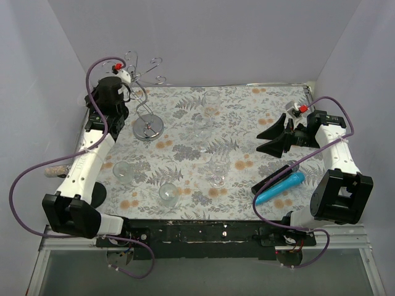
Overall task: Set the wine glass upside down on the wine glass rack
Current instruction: Turn the wine glass upside down at the wine rack.
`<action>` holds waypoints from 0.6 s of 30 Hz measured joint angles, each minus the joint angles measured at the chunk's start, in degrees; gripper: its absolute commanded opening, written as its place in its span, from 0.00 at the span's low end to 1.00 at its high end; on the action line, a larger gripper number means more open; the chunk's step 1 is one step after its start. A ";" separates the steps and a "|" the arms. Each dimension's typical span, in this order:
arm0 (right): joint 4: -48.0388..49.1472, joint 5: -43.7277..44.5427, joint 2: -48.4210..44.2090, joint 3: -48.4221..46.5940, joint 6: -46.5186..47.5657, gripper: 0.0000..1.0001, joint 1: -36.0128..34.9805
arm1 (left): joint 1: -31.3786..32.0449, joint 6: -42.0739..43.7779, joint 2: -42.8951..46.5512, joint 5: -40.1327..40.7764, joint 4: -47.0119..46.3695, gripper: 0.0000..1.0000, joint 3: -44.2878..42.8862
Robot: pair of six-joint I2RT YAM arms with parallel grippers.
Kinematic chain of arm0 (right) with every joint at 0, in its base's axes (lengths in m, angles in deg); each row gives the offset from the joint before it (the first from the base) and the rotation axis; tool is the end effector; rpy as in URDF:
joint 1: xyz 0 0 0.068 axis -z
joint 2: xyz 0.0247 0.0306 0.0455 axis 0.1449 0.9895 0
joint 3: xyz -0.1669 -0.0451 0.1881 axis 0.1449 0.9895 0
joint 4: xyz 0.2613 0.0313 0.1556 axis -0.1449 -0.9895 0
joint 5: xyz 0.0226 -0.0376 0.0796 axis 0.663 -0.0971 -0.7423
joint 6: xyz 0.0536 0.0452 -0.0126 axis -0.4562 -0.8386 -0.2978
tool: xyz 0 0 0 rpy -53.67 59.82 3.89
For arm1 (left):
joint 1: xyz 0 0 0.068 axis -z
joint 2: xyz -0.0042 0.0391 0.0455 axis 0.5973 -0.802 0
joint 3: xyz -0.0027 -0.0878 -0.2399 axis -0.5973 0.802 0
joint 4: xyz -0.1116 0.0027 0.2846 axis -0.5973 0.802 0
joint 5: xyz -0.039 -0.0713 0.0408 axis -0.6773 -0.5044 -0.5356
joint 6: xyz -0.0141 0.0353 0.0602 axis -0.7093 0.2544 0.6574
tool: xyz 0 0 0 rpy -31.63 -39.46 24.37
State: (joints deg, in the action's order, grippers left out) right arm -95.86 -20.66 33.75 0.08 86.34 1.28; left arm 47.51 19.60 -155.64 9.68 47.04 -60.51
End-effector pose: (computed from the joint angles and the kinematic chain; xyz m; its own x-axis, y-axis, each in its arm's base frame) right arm 0.2991 0.0084 0.2661 -0.2735 -0.0502 -0.9606 -0.9467 0.1909 0.2596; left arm 0.3699 -0.0261 0.3785 -0.4029 0.1638 -0.9005 -0.5209 0.7679 0.3728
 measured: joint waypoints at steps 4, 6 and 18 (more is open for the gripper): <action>0.00 0.02 0.00 0.00 0.00 0.76 -0.39 | -0.48 -0.96 2.82 0.31 0.81 0.00 0.57; -0.02 0.02 0.00 0.00 0.02 0.76 -0.66 | -0.48 -1.44 3.89 0.28 0.87 0.00 0.61; 0.00 0.02 0.02 0.00 1.29 0.76 -1.31 | -0.35 -3.43 14.29 -1.66 3.76 0.00 7.98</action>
State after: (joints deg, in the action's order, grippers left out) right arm -95.86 -20.63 33.77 0.08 87.63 -0.03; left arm 47.16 16.17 -141.35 8.01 50.80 -52.53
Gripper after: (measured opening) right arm 0.763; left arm 0.020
